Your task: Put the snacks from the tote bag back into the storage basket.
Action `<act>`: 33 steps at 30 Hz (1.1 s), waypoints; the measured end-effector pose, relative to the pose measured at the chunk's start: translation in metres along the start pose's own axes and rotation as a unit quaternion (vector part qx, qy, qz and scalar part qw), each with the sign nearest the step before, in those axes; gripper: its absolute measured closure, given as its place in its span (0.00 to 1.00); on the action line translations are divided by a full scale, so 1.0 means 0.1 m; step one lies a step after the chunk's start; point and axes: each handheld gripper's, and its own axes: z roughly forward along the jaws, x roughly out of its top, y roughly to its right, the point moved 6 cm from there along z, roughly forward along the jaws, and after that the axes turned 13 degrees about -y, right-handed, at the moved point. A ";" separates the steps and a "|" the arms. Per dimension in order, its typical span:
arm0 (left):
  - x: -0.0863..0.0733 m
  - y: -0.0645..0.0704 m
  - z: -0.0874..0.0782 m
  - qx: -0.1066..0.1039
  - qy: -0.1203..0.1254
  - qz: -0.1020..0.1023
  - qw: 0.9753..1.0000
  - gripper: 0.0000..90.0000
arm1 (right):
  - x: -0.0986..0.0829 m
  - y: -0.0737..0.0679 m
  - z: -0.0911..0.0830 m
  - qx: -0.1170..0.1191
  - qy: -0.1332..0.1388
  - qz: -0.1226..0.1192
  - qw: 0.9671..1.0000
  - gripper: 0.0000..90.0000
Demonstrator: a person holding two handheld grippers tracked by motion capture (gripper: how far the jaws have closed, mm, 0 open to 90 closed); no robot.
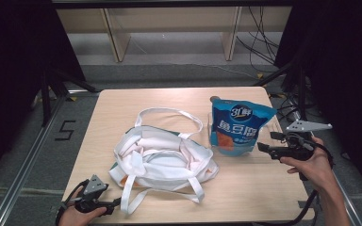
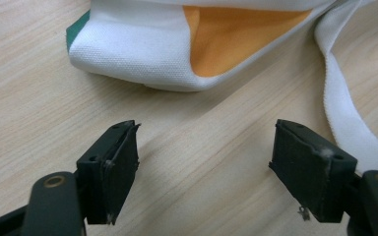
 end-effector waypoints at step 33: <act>0.01 0.01 0.03 0.000 -0.005 0.019 1.000 0.28 | -0.37 -0.65 0.34 -0.005 -0.013 -0.040 0.999 0.31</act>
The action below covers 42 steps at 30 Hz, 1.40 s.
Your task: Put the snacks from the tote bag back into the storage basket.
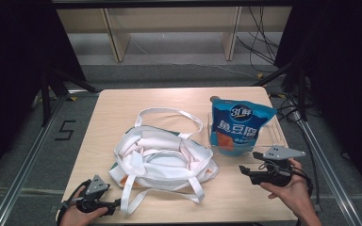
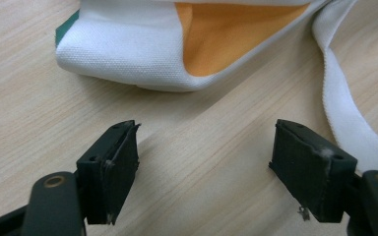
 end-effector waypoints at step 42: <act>0.00 0.01 0.02 0.004 0.001 0.001 1.000 0.28 | -0.77 -0.35 0.37 0.021 -0.077 -0.005 0.997 0.29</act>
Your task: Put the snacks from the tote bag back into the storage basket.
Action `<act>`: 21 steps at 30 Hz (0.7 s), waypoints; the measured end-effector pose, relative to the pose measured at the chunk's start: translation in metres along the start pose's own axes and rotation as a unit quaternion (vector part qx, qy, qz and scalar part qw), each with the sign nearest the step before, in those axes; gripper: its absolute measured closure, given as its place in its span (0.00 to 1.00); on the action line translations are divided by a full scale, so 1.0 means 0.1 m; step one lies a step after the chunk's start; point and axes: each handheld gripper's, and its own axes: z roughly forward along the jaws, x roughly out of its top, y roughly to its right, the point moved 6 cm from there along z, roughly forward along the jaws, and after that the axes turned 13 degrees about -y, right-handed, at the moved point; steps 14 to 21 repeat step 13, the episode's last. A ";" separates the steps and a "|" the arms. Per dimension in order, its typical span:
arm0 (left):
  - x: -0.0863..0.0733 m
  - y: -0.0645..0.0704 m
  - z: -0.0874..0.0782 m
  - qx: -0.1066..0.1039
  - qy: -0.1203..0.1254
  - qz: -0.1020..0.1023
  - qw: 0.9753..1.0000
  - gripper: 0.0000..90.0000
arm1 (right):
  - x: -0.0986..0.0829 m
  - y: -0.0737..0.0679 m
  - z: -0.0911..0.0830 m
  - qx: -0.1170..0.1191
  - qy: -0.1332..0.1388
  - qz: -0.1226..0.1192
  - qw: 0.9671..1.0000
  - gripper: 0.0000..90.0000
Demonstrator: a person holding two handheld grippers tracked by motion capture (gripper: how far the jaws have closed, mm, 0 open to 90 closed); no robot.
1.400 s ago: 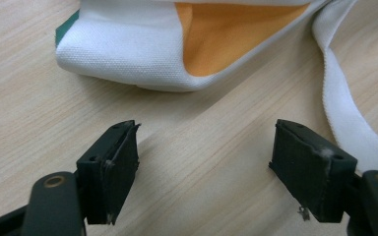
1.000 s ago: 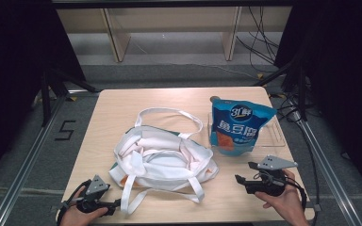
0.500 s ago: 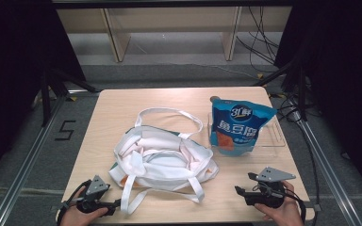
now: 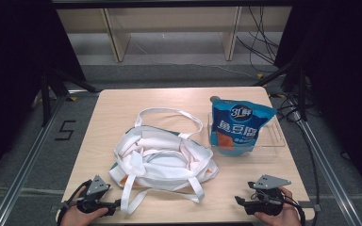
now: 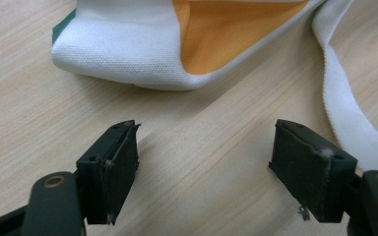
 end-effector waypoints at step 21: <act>0.01 0.01 0.01 0.000 0.009 -0.015 1.000 0.28 | -0.01 0.02 0.00 -0.004 -0.009 0.007 1.000 0.29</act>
